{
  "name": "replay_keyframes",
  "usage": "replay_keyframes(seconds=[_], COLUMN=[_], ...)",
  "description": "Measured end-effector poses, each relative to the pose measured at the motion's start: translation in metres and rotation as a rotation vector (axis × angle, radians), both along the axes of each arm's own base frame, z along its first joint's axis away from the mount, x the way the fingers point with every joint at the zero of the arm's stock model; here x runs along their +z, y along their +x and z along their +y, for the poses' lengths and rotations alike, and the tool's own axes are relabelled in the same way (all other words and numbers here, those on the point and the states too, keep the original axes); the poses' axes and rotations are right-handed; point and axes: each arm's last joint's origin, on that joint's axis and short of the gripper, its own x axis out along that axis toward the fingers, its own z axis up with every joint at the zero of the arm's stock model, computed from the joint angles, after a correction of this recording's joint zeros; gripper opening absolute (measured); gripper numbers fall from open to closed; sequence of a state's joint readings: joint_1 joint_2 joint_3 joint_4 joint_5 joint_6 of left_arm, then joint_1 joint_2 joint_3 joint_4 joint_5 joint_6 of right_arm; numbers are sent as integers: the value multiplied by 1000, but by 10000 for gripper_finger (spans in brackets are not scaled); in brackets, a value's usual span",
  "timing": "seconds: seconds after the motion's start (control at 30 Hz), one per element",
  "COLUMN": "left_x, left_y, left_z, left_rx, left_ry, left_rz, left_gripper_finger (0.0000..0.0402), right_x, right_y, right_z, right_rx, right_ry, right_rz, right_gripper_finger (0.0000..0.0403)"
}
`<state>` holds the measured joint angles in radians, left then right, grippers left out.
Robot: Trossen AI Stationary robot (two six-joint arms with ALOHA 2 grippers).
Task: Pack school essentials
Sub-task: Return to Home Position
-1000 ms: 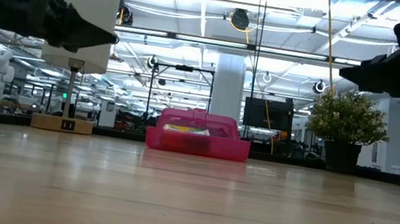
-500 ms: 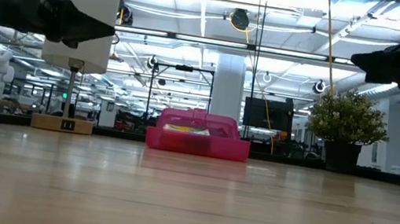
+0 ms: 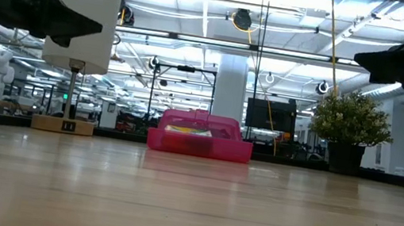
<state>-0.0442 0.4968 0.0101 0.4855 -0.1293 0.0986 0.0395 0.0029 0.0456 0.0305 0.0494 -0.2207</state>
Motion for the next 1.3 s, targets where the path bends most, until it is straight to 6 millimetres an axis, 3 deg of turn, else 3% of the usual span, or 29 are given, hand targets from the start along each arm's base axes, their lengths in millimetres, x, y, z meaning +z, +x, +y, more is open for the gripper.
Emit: replay_keyframes(seconds=[0.4,0.7,1.3], left_x=[-4,-1,0], left_y=[-16,-29,-30], left_z=[-1,-1,-1], left_rx=[-15,-16,-29], left_ry=[-18,-47,-31], left_rz=[53,1,-11], left_gripper_finger=[1,1,3], right_x=[0,0,0], right_y=[0,0,0], right_z=[0,0,0], right_rx=[0,0,0], right_ry=[23,22,22], right_rz=[-3,-3,-3], right_gripper_finger=[0,0,0])
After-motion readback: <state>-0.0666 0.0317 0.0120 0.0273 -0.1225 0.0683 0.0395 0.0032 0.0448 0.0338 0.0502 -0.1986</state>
